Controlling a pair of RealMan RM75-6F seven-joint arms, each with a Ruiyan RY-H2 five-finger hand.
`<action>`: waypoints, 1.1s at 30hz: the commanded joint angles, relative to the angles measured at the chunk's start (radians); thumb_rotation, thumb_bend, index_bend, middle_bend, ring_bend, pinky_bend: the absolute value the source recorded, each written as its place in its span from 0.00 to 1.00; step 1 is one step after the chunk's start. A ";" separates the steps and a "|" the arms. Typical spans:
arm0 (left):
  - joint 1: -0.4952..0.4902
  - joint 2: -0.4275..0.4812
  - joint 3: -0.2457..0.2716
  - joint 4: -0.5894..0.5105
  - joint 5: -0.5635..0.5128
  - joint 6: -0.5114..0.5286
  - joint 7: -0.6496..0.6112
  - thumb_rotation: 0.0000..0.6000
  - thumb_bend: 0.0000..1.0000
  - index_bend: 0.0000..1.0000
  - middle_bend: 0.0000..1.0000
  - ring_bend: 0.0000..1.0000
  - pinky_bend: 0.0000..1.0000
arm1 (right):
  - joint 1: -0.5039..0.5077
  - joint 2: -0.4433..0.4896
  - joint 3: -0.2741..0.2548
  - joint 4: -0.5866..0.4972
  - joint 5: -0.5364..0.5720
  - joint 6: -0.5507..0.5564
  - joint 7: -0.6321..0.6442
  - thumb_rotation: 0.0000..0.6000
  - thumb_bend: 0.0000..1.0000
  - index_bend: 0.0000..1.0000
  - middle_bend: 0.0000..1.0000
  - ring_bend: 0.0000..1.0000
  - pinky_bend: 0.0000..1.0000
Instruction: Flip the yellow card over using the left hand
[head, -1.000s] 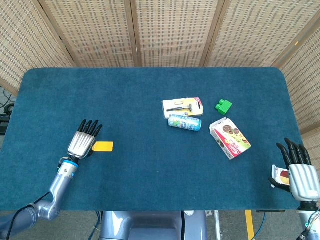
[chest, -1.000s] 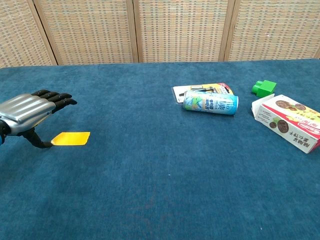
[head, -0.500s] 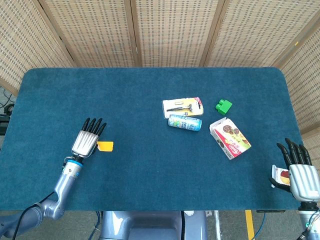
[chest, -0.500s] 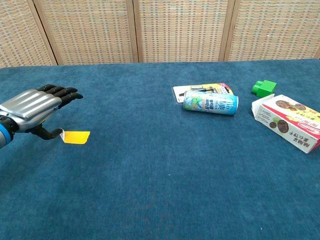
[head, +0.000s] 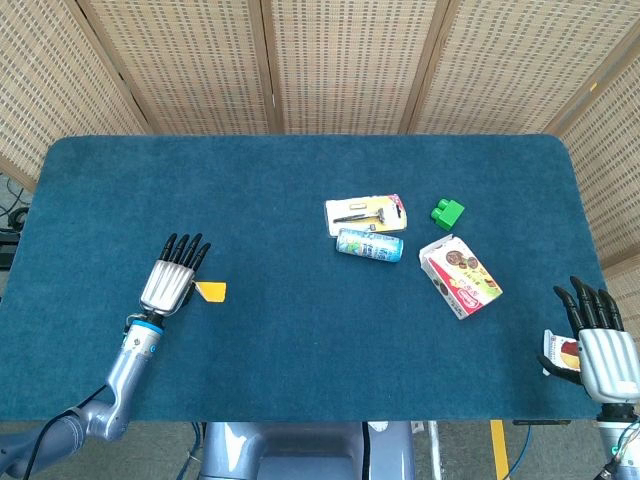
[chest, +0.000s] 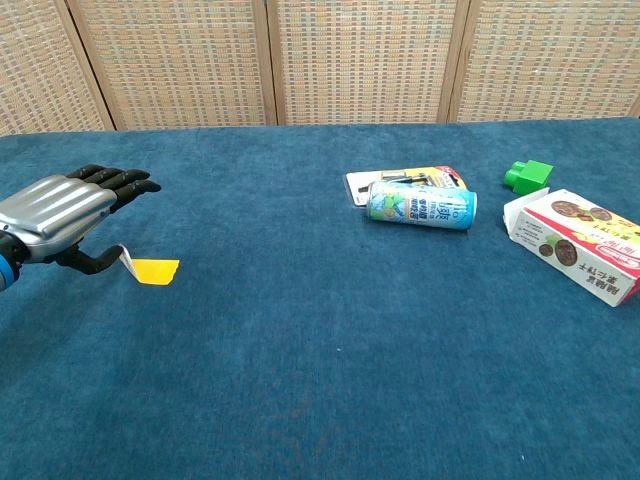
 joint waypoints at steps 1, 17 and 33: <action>0.002 0.002 0.004 0.000 0.005 0.004 -0.002 1.00 0.56 0.05 0.00 0.00 0.00 | 0.000 0.000 0.000 0.000 0.000 -0.001 -0.001 1.00 0.05 0.08 0.00 0.00 0.00; 0.008 0.020 0.016 -0.036 0.024 0.008 -0.021 1.00 0.59 0.05 0.00 0.00 0.00 | -0.001 0.004 0.001 -0.003 0.003 -0.001 0.002 1.00 0.05 0.08 0.00 0.00 0.00; 0.006 0.061 0.009 -0.074 0.022 0.009 0.004 1.00 0.06 0.05 0.00 0.00 0.00 | -0.002 0.004 0.001 -0.005 0.002 0.002 0.005 1.00 0.05 0.08 0.00 0.00 0.00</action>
